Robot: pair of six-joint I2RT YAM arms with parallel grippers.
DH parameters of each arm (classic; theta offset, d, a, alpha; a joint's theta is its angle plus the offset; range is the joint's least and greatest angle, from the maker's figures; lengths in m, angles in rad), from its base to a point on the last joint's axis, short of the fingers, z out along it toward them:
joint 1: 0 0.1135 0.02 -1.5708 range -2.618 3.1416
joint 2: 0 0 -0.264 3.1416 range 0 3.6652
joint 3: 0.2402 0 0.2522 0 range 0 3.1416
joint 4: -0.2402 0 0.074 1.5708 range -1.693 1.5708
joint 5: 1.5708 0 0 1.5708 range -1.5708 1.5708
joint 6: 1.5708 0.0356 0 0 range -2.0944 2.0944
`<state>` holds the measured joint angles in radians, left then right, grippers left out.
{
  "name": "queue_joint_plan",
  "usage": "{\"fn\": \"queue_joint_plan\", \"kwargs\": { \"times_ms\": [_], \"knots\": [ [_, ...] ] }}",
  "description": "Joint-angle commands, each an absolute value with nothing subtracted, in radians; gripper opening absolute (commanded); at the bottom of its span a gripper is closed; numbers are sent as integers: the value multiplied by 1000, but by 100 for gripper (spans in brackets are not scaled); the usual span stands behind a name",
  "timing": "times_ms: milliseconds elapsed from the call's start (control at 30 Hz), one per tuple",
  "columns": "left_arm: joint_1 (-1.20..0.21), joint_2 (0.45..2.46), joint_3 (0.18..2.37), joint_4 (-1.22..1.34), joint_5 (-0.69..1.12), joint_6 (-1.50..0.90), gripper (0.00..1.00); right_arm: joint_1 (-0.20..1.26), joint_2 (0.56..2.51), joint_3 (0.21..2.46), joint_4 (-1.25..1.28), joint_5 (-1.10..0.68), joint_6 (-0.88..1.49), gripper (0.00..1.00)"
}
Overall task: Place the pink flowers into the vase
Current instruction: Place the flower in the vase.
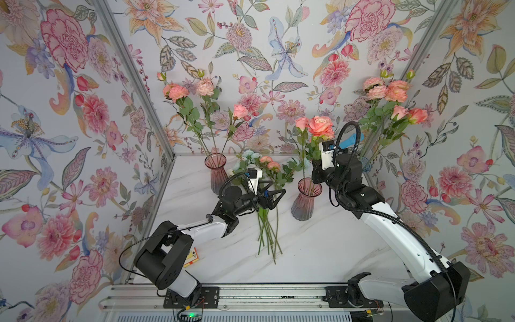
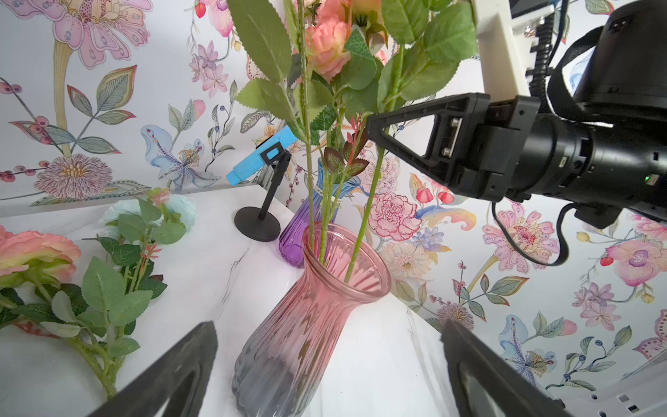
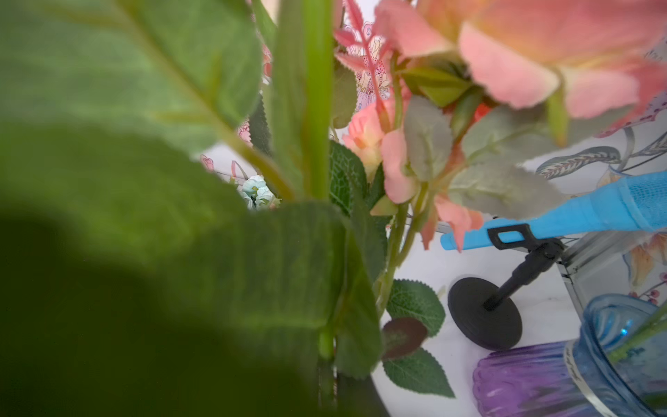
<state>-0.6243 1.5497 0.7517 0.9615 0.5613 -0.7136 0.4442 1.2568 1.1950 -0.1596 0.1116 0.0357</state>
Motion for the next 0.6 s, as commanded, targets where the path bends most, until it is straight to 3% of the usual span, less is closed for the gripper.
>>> {"fn": "queue_joint_plan", "kwargs": {
  "times_ms": [0,233,567],
  "knots": [
    [-633,1545,782,970,546,-695,100,443,1229,1173,-137,97,69,14],
    [-633,1548,781,969,545,-697,100,443,1198,1160,-139,113,65,25],
    [-633,1556,788,946,535,-696,100,445,1162,1165,-159,122,51,57]
  ]
}}
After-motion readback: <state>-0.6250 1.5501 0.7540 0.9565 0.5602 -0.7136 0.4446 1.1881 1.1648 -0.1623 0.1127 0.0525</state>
